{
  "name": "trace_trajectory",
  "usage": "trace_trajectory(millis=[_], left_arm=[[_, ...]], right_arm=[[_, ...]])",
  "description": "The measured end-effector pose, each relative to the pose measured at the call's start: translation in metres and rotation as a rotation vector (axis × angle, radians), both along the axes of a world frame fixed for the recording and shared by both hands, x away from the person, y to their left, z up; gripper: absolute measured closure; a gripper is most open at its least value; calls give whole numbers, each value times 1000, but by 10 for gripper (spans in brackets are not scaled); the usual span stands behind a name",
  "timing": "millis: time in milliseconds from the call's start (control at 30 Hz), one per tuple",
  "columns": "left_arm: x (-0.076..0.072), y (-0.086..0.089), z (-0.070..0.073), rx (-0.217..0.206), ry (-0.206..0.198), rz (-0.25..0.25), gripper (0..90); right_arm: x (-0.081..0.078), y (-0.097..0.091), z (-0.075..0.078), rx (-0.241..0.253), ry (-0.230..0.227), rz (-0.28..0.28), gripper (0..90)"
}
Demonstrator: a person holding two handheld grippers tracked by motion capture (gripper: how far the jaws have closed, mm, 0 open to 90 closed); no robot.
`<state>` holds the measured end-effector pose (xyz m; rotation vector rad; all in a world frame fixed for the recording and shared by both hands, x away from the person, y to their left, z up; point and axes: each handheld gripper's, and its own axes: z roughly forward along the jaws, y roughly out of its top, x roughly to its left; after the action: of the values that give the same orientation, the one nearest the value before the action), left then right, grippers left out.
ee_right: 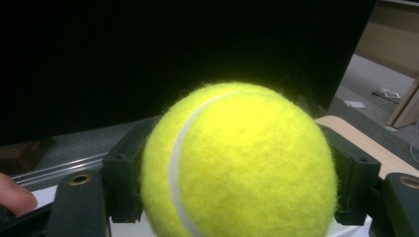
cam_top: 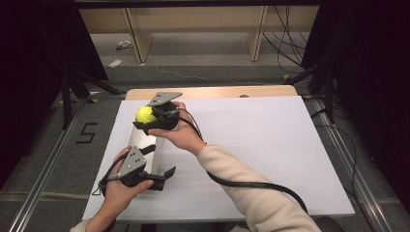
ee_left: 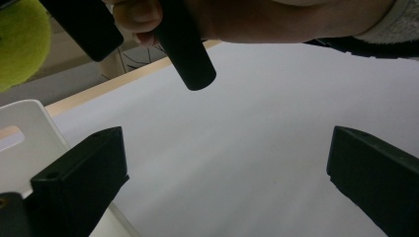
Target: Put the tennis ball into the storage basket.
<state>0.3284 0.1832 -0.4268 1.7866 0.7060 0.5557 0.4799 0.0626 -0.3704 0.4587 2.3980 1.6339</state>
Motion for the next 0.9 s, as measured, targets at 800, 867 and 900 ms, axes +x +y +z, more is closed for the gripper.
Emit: trace_trajectory(millis=[800, 867, 900], left_arm=[[0, 0, 0, -1, -1, 1, 15], [0, 0, 0, 0, -2, 0, 15], [0, 0, 0, 0, -2, 0, 15]], right_arm=[[4, 6, -6, -29, 11, 22, 267], [5, 7, -7, -36, 14, 25, 268], [5, 7, -8, -37, 15, 28, 267]])
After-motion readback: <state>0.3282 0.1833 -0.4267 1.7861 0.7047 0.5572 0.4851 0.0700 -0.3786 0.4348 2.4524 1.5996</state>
